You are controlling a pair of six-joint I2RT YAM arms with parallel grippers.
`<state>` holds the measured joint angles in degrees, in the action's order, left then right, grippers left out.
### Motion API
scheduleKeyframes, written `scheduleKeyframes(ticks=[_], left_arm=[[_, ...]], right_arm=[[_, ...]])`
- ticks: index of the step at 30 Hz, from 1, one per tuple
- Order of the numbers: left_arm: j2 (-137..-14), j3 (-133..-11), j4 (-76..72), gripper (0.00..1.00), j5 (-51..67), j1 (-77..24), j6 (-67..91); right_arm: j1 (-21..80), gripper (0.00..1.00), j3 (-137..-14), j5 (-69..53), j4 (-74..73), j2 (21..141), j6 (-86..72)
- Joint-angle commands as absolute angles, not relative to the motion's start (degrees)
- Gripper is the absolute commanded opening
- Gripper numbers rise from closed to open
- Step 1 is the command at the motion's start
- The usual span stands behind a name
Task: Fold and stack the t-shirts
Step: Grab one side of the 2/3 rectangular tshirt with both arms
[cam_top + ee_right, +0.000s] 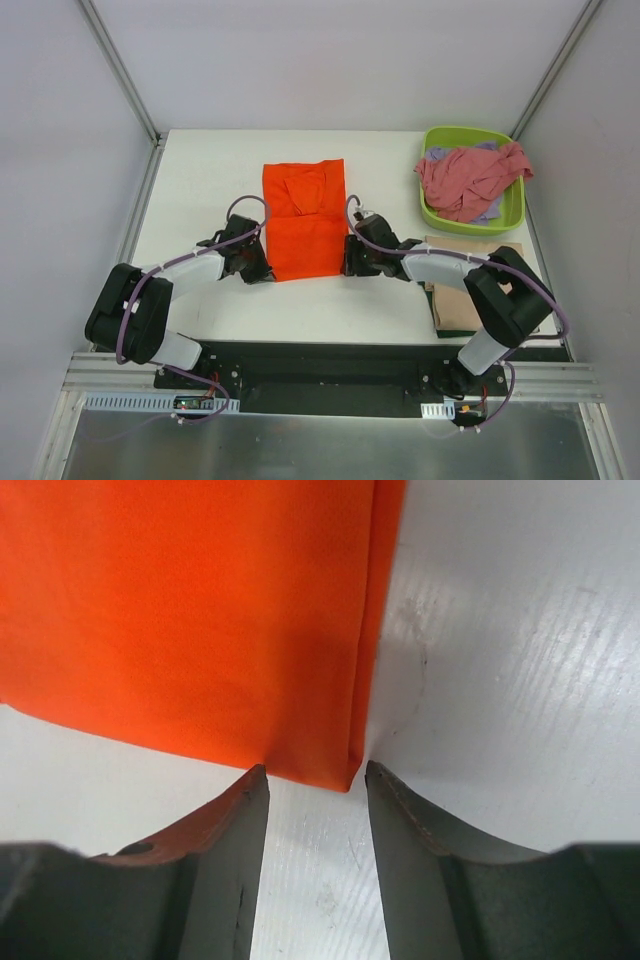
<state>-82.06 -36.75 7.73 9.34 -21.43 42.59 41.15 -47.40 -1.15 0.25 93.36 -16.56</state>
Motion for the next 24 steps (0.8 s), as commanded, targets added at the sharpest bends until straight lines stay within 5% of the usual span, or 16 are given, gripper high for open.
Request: scheduleKeyframes(ticks=[1, 4, 11, 24], left_arm=[[-81.3, -35.51, 9.58, 0.0, 6.07, -21.88, 41.57], [-81.39, -35.68, 9.58, 0.0, 6.15, -21.88, 41.57], [-78.76, -34.72, 9.93, 0.0, 7.29, -21.88, 41.04], [-41.77, -28.47, 24.59, 0.0, 12.92, -21.88, 41.49]], right_arm=[[41.31, 0.46, -48.86, 4.13, -2.8, 95.53, -19.86], [41.31, 0.38, -49.3, 4.66, -4.21, 96.24, -20.74], [42.62, 0.01, -48.08, -1.47, -5.1, 93.53, -21.54], [48.6, 0.01, -47.63, -31.01, -18.35, 76.65, -19.96]])
